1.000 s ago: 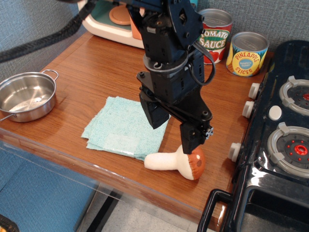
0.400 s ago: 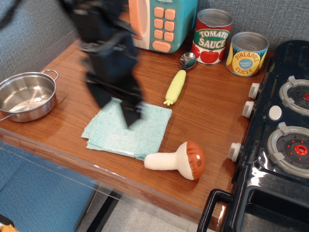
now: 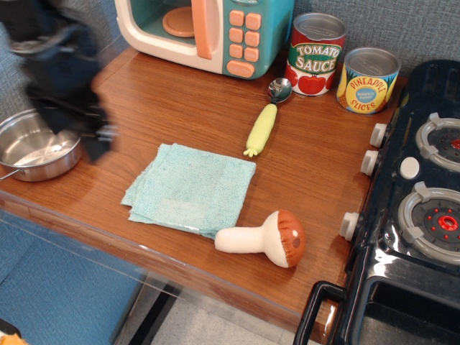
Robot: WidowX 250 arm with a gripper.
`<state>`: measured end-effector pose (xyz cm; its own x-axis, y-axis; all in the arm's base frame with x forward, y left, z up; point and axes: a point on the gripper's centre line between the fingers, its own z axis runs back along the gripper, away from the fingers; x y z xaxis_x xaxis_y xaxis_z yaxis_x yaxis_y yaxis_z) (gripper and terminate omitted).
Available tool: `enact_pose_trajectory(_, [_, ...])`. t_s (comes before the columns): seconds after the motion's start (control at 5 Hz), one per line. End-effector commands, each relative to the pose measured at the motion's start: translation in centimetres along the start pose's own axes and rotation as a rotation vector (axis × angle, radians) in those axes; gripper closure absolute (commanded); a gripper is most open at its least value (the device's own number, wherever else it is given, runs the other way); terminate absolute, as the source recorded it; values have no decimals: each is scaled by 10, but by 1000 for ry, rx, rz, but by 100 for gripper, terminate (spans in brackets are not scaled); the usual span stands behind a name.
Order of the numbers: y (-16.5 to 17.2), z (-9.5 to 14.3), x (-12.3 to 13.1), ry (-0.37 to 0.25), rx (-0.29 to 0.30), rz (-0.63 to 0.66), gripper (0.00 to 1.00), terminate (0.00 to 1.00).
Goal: Move the pot to the back of the counter
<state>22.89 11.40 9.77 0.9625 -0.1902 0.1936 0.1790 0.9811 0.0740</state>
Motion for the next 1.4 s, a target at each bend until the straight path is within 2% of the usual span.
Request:
enact_pose_trajectory(0.0, [40, -21, 10, -13, 88, 10, 0, 0])
enact_pose_trajectory(0.4, [45, -67, 17, 68, 92, 38, 0, 0])
enact_pose_trajectory(0.6, [50, -83, 14, 88, 74, 81, 0, 0])
enact_pose_trajectory(0.8, [52, -80, 12, 79, 79, 101, 100, 0])
enact_pose_trajectory(1.0, [48, -74, 11, 55, 91, 108, 100, 0])
enact_pose_trajectory(1.2, [45, -53, 21, 27, 115, 111, 100, 0])
